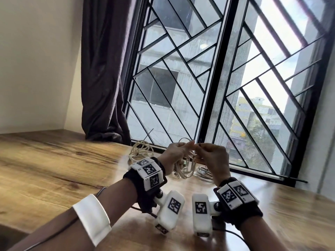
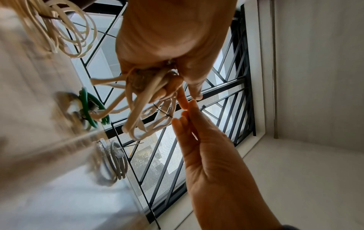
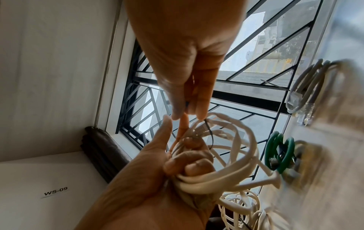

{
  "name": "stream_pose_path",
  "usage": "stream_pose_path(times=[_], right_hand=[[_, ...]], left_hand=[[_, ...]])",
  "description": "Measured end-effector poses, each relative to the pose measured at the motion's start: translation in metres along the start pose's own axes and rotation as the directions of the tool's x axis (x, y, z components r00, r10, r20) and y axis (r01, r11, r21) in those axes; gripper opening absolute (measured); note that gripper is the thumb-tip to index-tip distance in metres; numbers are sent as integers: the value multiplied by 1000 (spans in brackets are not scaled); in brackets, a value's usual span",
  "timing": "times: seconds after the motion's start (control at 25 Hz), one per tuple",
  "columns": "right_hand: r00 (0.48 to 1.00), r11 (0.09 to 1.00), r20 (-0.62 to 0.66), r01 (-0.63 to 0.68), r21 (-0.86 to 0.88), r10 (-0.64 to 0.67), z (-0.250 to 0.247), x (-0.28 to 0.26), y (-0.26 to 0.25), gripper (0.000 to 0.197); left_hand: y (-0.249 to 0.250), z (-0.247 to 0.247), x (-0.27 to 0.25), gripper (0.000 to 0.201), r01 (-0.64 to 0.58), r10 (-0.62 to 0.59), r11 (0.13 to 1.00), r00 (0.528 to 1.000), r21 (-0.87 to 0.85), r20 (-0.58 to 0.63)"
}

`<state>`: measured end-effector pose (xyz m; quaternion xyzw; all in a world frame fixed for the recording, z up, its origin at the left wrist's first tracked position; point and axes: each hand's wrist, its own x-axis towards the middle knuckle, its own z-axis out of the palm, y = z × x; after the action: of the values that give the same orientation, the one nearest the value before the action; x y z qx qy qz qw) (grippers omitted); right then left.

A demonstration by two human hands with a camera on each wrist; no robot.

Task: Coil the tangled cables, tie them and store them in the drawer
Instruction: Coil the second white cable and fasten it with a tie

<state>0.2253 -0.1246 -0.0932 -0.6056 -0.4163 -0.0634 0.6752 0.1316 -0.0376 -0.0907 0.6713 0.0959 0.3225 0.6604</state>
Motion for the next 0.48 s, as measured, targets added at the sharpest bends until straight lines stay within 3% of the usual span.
stream_pose_path(times=[0.12,0.2,0.48], right_hand=[[993,974,38,118,-195,-113,-3,2,-1,7],[990,970,57,138,-201,-129,-4,2,1,6],[999,993,-47,24,114,-19,-3,4,1,17]], left_hand=[[0,0,0,21,59,-60,998,998,-6,-11],[-1,-1,3,16,102,-102,995,994,-24,-30],[-1,-7,7,20,68,-92,984,986,-163,-142]])
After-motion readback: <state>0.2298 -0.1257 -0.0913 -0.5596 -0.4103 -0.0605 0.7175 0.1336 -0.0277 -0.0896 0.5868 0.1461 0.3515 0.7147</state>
